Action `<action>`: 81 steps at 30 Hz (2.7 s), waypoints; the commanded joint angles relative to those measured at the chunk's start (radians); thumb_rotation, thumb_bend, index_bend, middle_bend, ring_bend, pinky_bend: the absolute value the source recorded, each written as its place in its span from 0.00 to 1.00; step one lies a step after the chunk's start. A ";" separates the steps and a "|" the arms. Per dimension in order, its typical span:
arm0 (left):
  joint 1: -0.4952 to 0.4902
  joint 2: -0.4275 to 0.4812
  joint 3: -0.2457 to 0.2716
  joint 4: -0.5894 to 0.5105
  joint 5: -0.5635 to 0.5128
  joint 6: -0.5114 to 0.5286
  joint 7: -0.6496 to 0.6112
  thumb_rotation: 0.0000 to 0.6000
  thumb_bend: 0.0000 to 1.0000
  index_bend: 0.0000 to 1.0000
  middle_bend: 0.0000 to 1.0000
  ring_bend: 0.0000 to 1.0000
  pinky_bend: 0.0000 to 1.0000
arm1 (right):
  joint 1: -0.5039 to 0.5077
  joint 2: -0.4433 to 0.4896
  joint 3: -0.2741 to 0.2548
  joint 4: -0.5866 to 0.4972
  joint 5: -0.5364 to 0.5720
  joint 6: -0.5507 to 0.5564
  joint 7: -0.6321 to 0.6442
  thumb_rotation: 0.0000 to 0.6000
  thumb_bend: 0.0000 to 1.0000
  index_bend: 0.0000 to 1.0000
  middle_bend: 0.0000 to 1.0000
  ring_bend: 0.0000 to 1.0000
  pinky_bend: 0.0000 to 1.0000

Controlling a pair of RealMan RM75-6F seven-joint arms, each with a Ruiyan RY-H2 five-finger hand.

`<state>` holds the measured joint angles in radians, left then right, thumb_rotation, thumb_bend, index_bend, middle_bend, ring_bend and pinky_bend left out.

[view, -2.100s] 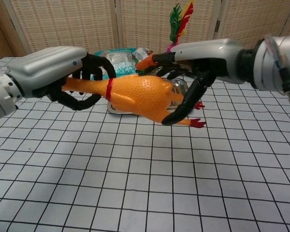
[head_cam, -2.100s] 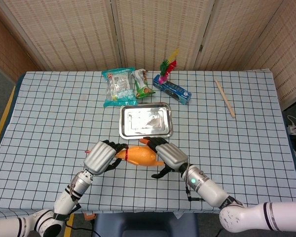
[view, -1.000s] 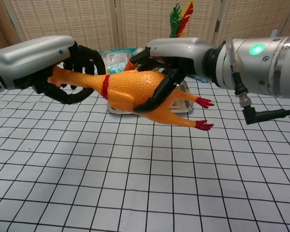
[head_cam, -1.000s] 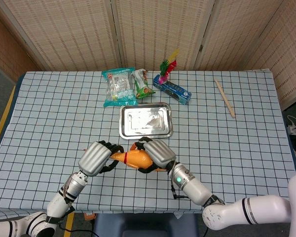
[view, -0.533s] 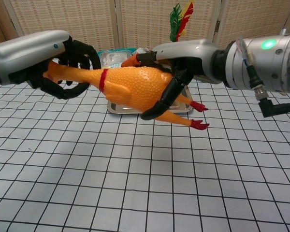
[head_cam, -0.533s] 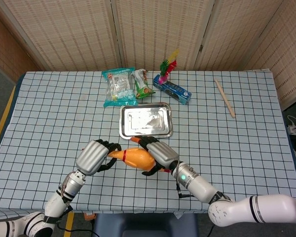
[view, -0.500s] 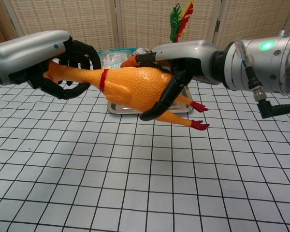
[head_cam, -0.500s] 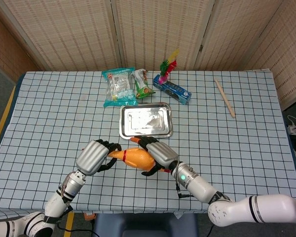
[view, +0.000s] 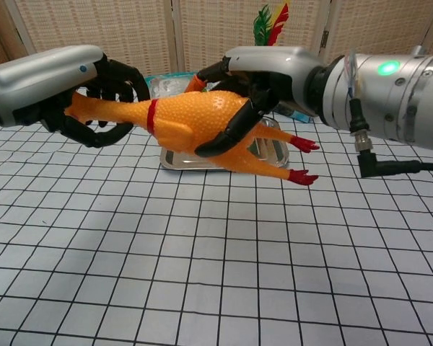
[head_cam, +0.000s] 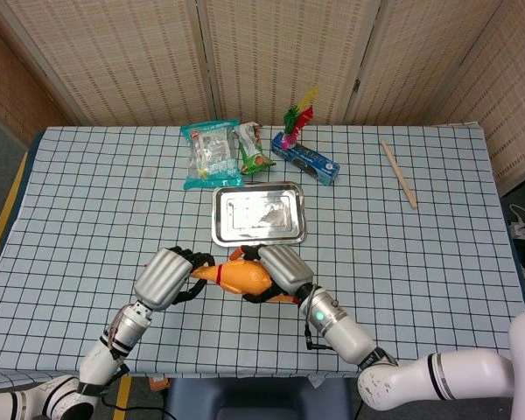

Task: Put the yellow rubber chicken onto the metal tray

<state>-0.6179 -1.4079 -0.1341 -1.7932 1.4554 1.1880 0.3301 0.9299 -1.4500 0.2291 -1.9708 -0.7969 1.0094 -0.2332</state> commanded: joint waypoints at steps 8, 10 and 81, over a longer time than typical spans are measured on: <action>0.000 0.004 -0.003 -0.004 -0.004 0.001 0.012 1.00 0.76 0.80 0.77 0.58 0.61 | -0.019 -0.011 -0.014 -0.015 -0.047 0.026 -0.016 1.00 0.41 0.84 0.73 0.72 0.92; 0.000 0.004 -0.003 -0.003 -0.006 0.000 0.012 1.00 0.76 0.80 0.77 0.58 0.61 | -0.019 0.021 -0.024 -0.017 -0.062 -0.024 0.001 1.00 0.33 0.36 0.32 0.30 0.61; -0.536 -0.694 -0.150 1.466 -0.121 -0.481 -0.956 1.00 0.48 0.00 0.21 0.19 0.40 | -0.709 0.359 -0.274 0.350 -0.839 0.458 0.494 1.00 0.09 0.00 0.00 0.00 0.00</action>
<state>-1.1520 -2.1004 -0.2834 -0.3285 1.3356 0.7090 -0.6273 0.2231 -1.0932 -0.0454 -1.6223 -1.6363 1.4656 0.2576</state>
